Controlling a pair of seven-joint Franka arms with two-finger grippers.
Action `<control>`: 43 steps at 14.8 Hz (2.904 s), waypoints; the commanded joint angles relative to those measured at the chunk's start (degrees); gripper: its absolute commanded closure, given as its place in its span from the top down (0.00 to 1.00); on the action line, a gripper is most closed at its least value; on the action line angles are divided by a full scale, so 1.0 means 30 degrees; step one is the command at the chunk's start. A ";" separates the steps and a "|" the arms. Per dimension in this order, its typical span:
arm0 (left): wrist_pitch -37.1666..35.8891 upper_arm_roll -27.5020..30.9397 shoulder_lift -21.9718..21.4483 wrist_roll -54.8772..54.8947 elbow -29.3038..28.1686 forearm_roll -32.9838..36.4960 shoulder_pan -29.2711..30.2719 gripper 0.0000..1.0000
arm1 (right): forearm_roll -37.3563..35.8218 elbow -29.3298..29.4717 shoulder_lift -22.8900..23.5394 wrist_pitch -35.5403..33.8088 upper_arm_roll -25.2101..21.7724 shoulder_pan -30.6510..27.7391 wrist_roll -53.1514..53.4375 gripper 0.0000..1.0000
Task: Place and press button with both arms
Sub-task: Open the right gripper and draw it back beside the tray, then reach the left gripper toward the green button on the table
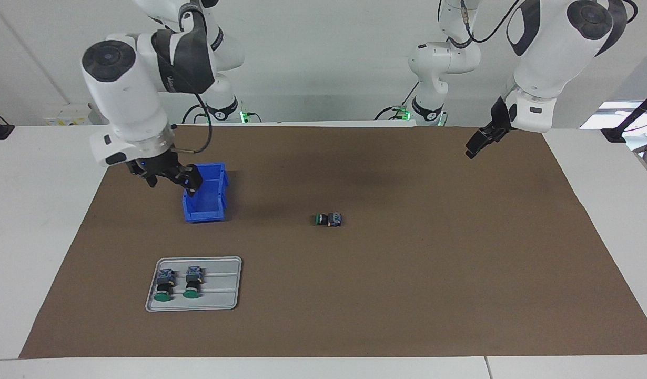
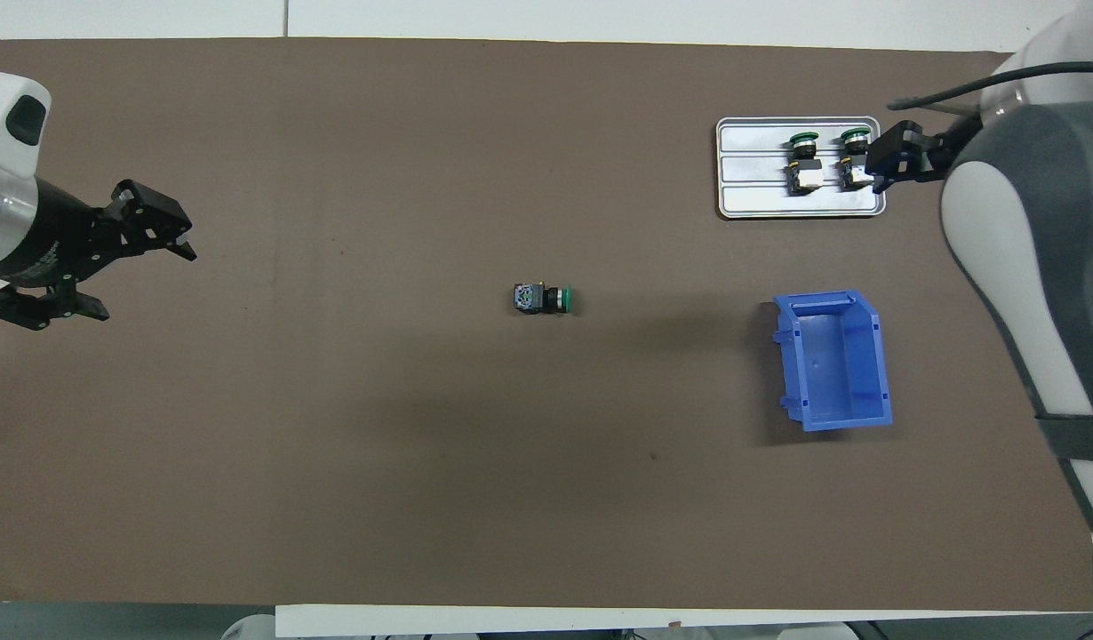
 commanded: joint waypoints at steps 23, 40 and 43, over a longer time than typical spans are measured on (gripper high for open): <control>1.1193 0.0148 1.0784 -2.6098 0.2131 0.1623 -1.0675 0.99 | 0.1168 -0.1245 -0.2925 0.0265 0.5007 -0.5538 -0.0789 0.99; 1.2423 0.0177 1.1722 -2.7066 0.1399 0.1622 -1.1058 0.81 | 0.0348 -0.1098 -0.2955 -0.1027 0.4187 -0.5481 -0.4303 0.99; 1.2364 0.0177 1.1693 -2.7066 0.1254 0.1651 -1.1262 0.66 | 0.0348 -0.1098 -0.2955 -0.1056 0.4216 -0.5511 -0.4420 0.99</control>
